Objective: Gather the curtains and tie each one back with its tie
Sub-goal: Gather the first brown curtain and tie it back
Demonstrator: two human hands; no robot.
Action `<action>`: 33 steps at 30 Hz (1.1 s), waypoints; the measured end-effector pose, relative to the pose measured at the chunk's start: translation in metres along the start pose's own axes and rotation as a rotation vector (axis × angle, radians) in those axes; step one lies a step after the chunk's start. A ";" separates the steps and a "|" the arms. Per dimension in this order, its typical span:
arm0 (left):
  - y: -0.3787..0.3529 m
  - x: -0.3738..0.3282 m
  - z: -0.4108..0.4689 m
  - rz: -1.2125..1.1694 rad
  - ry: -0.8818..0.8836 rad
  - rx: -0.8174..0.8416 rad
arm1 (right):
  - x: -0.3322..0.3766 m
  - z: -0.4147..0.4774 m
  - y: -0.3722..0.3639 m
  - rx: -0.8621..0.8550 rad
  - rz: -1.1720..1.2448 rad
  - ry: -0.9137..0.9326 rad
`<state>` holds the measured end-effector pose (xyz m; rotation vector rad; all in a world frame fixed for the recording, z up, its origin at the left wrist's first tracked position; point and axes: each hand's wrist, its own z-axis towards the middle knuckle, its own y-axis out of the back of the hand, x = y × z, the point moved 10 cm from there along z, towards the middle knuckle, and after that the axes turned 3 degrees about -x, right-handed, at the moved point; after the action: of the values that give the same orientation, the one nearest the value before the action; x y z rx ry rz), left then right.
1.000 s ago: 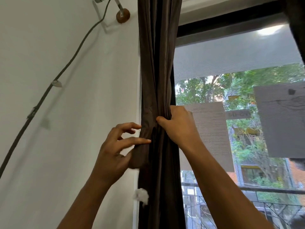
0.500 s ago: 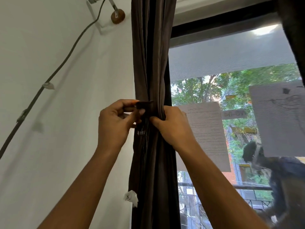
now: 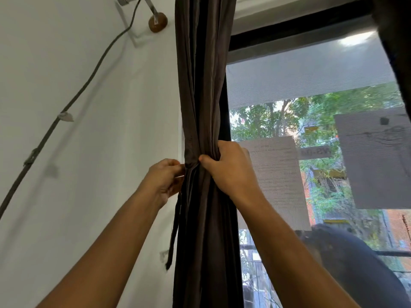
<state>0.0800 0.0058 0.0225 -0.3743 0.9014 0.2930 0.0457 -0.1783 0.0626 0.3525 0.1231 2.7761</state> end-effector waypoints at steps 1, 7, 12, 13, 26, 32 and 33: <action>-0.006 -0.003 0.001 0.071 0.002 0.039 | 0.001 0.000 0.001 0.002 0.001 0.004; -0.029 -0.019 -0.009 0.089 0.093 0.315 | 0.004 0.000 0.008 0.007 -0.035 0.011; -0.045 -0.024 -0.022 0.013 0.175 0.582 | 0.005 -0.001 0.009 -0.014 -0.119 0.022; -0.047 -0.024 -0.020 0.112 0.132 0.572 | 0.006 -0.002 0.010 -0.024 -0.143 0.026; -0.060 -0.040 -0.017 0.133 0.015 0.312 | -0.036 -0.018 0.033 0.061 0.274 -0.173; -0.059 -0.040 -0.012 0.184 -0.021 0.274 | -0.053 -0.014 0.016 0.323 0.102 -0.221; -0.059 -0.039 -0.012 0.179 -0.016 0.278 | -0.053 -0.016 0.008 0.395 0.177 -0.257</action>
<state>0.0718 -0.0557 0.0586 -0.0339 0.9468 0.3290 0.0873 -0.2050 0.0366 0.8517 0.6064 2.8354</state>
